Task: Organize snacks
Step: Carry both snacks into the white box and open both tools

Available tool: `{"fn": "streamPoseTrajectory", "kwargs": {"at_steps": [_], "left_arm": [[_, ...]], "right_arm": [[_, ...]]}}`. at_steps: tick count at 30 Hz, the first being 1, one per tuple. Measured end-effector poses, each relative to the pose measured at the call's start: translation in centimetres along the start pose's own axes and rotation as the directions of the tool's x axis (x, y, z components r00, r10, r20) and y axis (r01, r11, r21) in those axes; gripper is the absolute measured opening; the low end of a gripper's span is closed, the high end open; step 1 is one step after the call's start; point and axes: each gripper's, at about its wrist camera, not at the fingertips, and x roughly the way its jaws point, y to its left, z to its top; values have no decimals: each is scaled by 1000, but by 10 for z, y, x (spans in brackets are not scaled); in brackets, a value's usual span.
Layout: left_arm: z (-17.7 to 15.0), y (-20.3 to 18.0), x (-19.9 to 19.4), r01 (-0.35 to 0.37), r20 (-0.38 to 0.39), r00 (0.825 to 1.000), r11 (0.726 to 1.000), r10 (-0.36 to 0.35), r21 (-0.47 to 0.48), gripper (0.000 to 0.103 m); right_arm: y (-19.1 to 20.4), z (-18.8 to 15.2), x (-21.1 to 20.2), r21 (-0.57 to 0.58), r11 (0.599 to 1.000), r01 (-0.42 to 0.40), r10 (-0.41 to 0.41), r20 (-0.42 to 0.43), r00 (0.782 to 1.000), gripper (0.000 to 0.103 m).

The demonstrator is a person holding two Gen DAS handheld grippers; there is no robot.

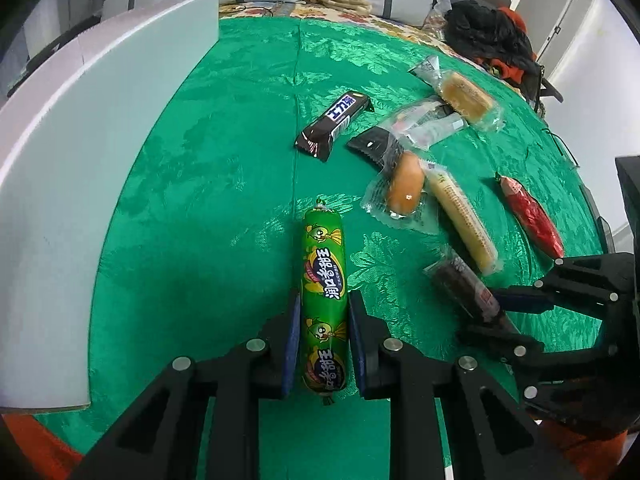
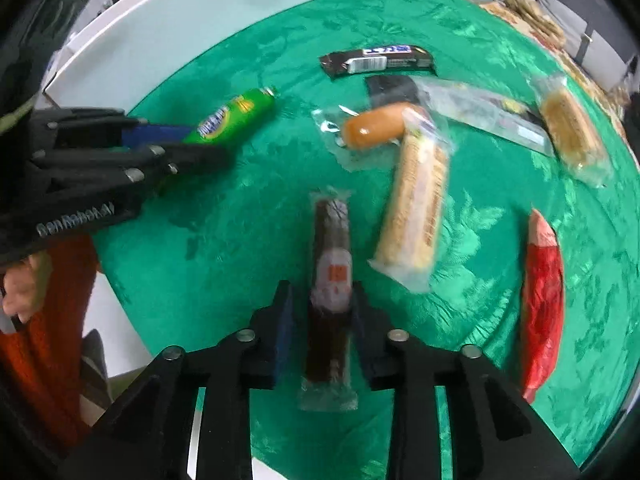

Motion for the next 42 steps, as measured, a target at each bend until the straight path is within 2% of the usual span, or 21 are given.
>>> {"fn": "streamPoseTrajectory", "kwargs": {"at_steps": [1,5,7,11,16,18,21,24,26,27,28,29,30,31,33,34,37,39,41,42], "left_arm": [[-1,0,-1,5,4,1000,1000,-5,-2,22],[1,-1,-20,65,40,997,998,-65,-21,22],[5,-1,-36,104,69,992,994,-102,-34,22],[24,3,-72,178,135,976,983,-170,-51,22],[54,43,-123,225,230,953,969,-196,-106,22],[64,72,-143,201,261,952,970,-160,-137,22],[75,118,-168,77,284,959,982,-25,-173,22],[78,169,-179,-45,268,958,974,106,-224,22],[78,201,-178,-145,230,951,956,205,-254,23],[77,219,-175,-187,207,946,942,249,-279,26],[75,230,-173,-202,191,946,935,263,-290,42],[71,242,-171,-222,167,945,925,282,-309,67],[68,251,-171,-243,159,938,913,307,-329,76],[63,254,-173,-259,171,929,905,330,-338,81],[55,251,-174,-276,198,914,900,355,-338,82],[50,248,-176,-273,212,911,903,353,-332,85],[48,227,-166,-236,229,921,919,315,-315,85],[43,209,-166,-163,261,934,940,245,-299,85],[35,177,-167,-75,297,942,959,157,-272,86],[31,158,-164,-24,312,944,968,104,-250,87]], "right_arm": [[-1,3,0,16,1000,0,0,2,1000,19],[-8,6,-6,94,995,-41,41,5,999,18],[-17,3,-19,164,980,-110,104,43,994,18],[-37,11,-55,260,942,-212,175,156,972,18],[-46,54,-105,278,914,-295,213,290,933,18],[-30,83,-118,257,905,-339,242,343,908,18],[2,135,-139,210,880,-427,314,418,852,18],[35,174,-143,158,861,-483,373,449,812,18],[59,203,-139,129,856,-501,398,454,797,18],[70,219,-134,128,841,-526,420,460,782,20],[75,230,-129,124,820,-559,449,466,763,23],[81,235,-125,123,811,-572,463,462,757,33],[84,237,-122,127,812,-569,464,452,762,56],[86,237,-122,131,817,-561,456,450,768,61],[81,221,-124,116,842,-527,415,484,770,64],[77,211,-123,111,860,-498,389,489,781,64],[42,162,-109,135,939,-315,213,490,845,65],[11,120,-96,180,971,-159,57,474,879,65],[-26,76,-85,240,970,-30,-84,452,888,65],[-50,44,-81,288,957,44,-171,435,884,65]]}}
